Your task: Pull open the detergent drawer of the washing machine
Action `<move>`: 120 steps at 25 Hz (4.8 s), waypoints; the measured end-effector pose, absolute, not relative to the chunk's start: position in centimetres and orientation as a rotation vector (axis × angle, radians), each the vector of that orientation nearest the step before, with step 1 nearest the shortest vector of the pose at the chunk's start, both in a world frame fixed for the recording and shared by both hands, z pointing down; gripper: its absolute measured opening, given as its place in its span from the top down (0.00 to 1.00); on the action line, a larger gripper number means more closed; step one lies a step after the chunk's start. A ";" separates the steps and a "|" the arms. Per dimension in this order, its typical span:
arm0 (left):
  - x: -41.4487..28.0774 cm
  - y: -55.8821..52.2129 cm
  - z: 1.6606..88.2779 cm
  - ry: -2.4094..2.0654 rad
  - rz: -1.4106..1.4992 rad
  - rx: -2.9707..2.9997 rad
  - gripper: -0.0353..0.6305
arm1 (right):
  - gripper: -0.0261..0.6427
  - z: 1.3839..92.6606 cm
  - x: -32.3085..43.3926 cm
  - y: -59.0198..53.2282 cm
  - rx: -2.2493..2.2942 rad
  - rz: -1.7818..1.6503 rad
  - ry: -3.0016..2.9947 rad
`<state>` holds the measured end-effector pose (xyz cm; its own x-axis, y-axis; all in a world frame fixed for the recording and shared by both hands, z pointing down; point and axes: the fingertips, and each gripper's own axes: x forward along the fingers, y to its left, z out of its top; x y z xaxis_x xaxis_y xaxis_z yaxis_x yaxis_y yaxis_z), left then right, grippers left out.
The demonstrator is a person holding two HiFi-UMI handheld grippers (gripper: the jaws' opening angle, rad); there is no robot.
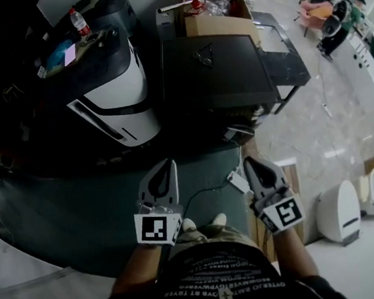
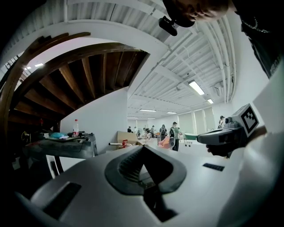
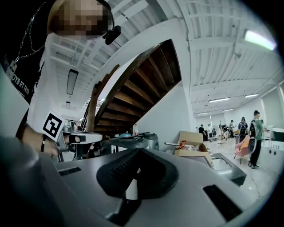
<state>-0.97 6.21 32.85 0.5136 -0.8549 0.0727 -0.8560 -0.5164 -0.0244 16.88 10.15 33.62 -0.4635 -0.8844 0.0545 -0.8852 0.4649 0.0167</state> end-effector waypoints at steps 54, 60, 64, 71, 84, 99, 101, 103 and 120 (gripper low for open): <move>-13.4 -9.4 35.1 -1.460 0.184 2.789 0.94 | 0.97 34.0 5.2 -5.7 1.661 -0.002 -2.581; -14.1 -10.6 37.0 -1.444 0.225 2.772 0.94 | 0.97 35.7 4.8 -6.3 1.679 0.056 -2.517; -14.2 -11.0 38.6 -1.431 0.252 2.757 0.94 | 0.97 36.7 5.0 -7.2 1.682 0.064 -2.504; -13.8 -12.4 40.9 -1.431 0.296 2.715 0.94 | 0.97 39.1 5.9 -9.3 1.640 0.120 -2.488; -8.3 -17.8 47.7 -1.441 0.417 2.641 0.94 | 0.97 46.1 11.8 -14.3 1.512 0.232 -2.456; -5.3 -21.4 56.2 -1.423 0.524 2.614 0.94 | 0.97 55.2 13.4 -18.4 1.383 0.306 -2.455; -5.0 -21.5 57.4 -1.389 0.531 2.595 0.94 | 0.97 56.6 13.5 -18.6 1.358 0.311 -2.443; -4.8 -21.9 58.6 -1.365 0.554 2.584 0.94 | 0.97 57.8 13.6 -18.9 1.333 0.319 -2.423; -4.4 -24.2 66.9 -1.218 0.738 2.536 0.83 | 0.97 66.0 14.2 -20.8 1.286 0.390 -2.313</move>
<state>-4.40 -24.19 66.88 0.5268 -0.6617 0.5335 -0.7790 -0.6269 -0.0083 14.16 -20.77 66.01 -0.4557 -0.7211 0.5219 -0.8524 0.5224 -0.0225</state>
